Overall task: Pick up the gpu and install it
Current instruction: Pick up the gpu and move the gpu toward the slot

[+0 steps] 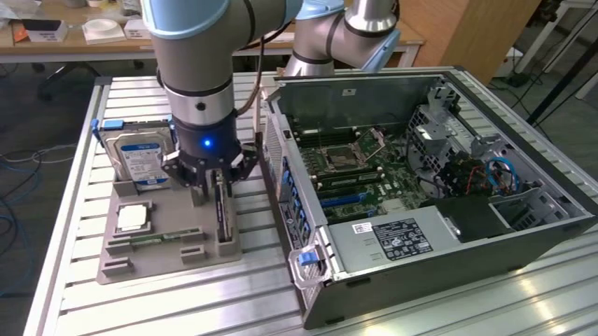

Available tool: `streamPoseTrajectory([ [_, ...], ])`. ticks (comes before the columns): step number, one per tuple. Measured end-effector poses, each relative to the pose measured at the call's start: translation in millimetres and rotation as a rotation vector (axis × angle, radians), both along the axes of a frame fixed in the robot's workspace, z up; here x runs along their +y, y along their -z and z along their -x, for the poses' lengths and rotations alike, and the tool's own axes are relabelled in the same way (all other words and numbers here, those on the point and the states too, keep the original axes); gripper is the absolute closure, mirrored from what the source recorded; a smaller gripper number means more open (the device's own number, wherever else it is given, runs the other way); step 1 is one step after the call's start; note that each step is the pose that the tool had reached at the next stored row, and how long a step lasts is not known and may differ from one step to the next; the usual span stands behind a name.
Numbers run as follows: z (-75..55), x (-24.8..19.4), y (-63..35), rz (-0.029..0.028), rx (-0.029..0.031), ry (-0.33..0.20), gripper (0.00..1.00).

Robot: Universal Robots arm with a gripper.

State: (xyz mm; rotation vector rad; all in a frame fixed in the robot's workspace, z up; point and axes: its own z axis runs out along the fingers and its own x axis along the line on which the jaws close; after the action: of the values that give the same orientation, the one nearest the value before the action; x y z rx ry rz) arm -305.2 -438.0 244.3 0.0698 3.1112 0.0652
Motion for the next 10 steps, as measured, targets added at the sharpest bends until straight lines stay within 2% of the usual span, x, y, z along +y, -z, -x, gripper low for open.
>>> streamPoseTrajectory([
  [3, 0.3, -3.9, 5.3, 0.0006, -0.0002, 0.0, 0.57],
  [10, -1.5, -4.2, 6.3, 0.0027, 0.0008, 0.0, 0.57],
])
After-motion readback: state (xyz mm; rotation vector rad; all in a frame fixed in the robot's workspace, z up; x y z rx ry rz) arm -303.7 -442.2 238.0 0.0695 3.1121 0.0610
